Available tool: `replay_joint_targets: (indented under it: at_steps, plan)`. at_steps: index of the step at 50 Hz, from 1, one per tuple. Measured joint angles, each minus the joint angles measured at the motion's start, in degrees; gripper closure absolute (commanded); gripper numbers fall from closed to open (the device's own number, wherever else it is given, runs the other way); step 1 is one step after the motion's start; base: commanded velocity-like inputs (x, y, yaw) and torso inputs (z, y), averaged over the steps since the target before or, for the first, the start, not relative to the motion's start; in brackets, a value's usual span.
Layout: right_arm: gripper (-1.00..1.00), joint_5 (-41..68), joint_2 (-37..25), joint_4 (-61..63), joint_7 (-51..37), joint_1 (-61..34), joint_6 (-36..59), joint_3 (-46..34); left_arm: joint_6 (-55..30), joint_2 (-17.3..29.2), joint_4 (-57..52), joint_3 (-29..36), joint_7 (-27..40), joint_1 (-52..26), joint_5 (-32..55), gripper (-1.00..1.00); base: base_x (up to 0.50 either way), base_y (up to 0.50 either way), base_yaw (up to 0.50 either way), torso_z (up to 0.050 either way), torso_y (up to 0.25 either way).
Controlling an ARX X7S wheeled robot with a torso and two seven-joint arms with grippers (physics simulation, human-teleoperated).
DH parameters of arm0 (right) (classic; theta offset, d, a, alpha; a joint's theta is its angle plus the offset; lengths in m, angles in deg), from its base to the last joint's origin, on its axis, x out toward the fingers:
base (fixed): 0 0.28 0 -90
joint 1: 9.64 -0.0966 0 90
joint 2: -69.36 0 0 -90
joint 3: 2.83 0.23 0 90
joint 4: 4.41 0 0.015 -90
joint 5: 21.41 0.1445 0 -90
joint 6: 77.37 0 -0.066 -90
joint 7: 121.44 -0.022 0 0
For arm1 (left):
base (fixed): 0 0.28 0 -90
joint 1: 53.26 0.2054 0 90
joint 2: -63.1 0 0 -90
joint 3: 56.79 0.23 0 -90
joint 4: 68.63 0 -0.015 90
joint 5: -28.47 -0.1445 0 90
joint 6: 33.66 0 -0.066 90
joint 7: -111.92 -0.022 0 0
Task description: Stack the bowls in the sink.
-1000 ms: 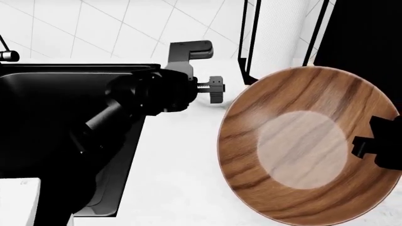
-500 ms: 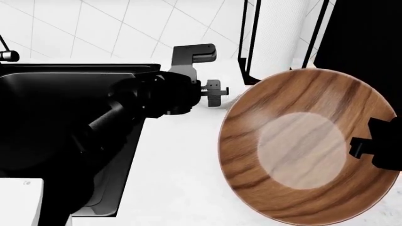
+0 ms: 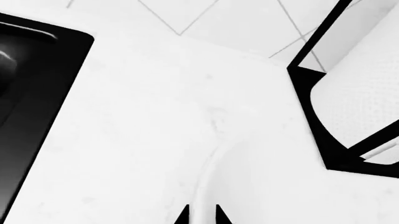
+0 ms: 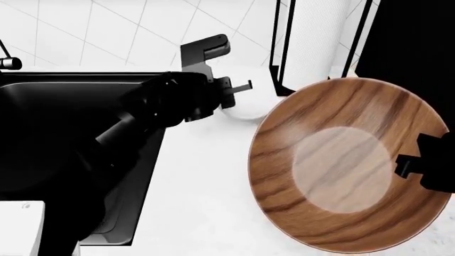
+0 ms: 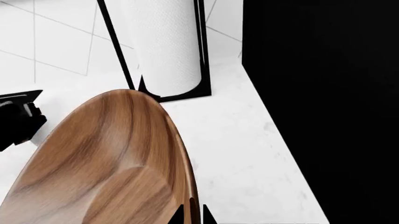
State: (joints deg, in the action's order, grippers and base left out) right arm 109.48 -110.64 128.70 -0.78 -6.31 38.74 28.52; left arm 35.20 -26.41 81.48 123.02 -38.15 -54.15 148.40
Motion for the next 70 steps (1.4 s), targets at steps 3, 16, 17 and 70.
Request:
replay_joint_targets:
  at_steps: [3, 16, 17, 70]
  plan:
    - [1.0, -0.1, 0.0, 0.0, 0.0, 0.2, -0.1, 0.0, 1.6, 0.9, -0.9, -0.3, 1.0, -0.5, 0.5, 1.0, 0.0, 0.0, 0.0, 0.0, 0.0]
    - [1.0, -0.4, 0.0, 0.2, -0.1, 0.8, -0.9, 0.0, 6.9, 6.7, -9.0, -1.7, 6.4, -3.0, 1.4, 1.0, 0.0, 0.0, 0.0, 0.0, 0.001]
    - [1.0, -0.4, 0.0, 0.3, -0.1, 0.8, -1.0, 0.0, 7.3, 7.3, -9.9, -1.9, 6.9, -3.2, 1.3, 1.0, 0.0, 0.0, 0.0, 0.0, 0.0]
    - [1.0, -0.8, 4.1, 1.6, -3.8, -4.1, 5.3, 6.7, 7.7, 48.3, -69.0, -13.9, 26.0, -23.7, -2.2, 1.0, 0.0, 0.0, 0.0, 0.0, 0.001]
